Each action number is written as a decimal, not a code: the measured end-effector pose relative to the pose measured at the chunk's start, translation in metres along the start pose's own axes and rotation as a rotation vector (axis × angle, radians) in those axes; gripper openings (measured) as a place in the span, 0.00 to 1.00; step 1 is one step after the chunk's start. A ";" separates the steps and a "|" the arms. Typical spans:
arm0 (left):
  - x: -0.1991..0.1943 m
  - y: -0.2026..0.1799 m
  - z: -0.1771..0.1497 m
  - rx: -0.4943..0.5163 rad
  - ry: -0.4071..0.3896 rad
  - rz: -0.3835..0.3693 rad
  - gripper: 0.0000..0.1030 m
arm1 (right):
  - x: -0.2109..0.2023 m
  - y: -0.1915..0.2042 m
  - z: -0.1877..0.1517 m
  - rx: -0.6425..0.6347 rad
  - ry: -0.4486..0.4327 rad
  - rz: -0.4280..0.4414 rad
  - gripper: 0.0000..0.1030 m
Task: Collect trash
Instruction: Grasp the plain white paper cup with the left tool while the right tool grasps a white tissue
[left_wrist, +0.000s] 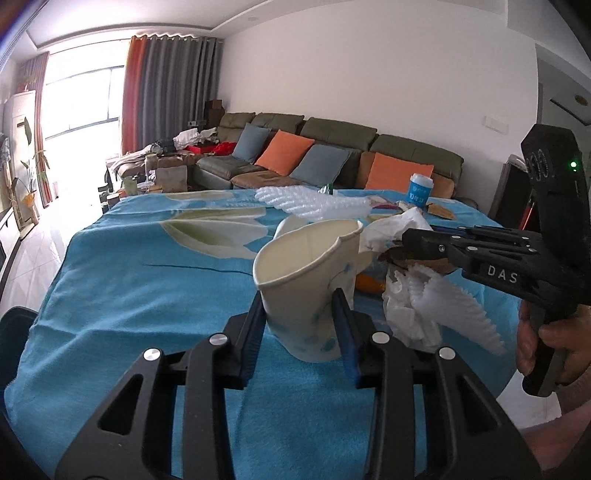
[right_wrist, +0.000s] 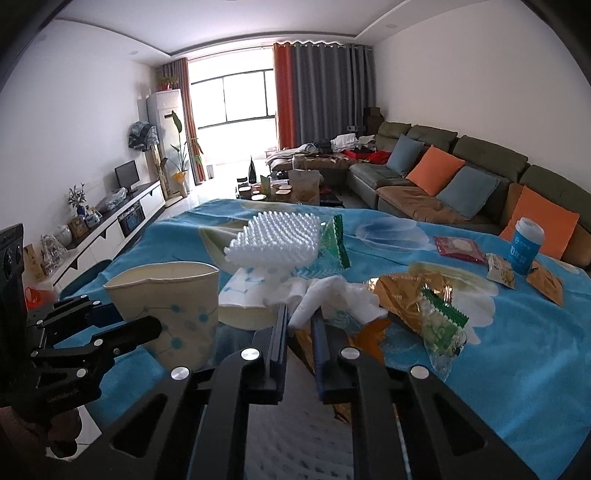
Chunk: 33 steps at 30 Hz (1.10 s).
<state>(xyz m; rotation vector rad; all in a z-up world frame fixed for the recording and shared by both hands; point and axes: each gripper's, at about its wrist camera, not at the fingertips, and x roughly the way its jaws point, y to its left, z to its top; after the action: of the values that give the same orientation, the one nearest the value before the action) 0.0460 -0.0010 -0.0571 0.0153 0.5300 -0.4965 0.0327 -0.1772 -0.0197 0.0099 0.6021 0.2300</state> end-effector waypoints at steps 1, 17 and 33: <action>-0.004 0.002 0.001 -0.002 -0.004 -0.001 0.35 | -0.002 0.000 0.002 0.002 -0.007 0.004 0.11; -0.050 0.042 0.010 -0.057 -0.080 0.061 0.35 | -0.008 -0.006 0.023 0.042 -0.042 -0.028 0.45; -0.045 0.054 0.003 -0.087 -0.055 0.082 0.35 | 0.036 -0.021 0.009 0.145 0.130 0.032 0.04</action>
<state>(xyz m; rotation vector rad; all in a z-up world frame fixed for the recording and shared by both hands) 0.0390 0.0663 -0.0387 -0.0597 0.4951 -0.3924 0.0713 -0.1892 -0.0343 0.1452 0.7474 0.2184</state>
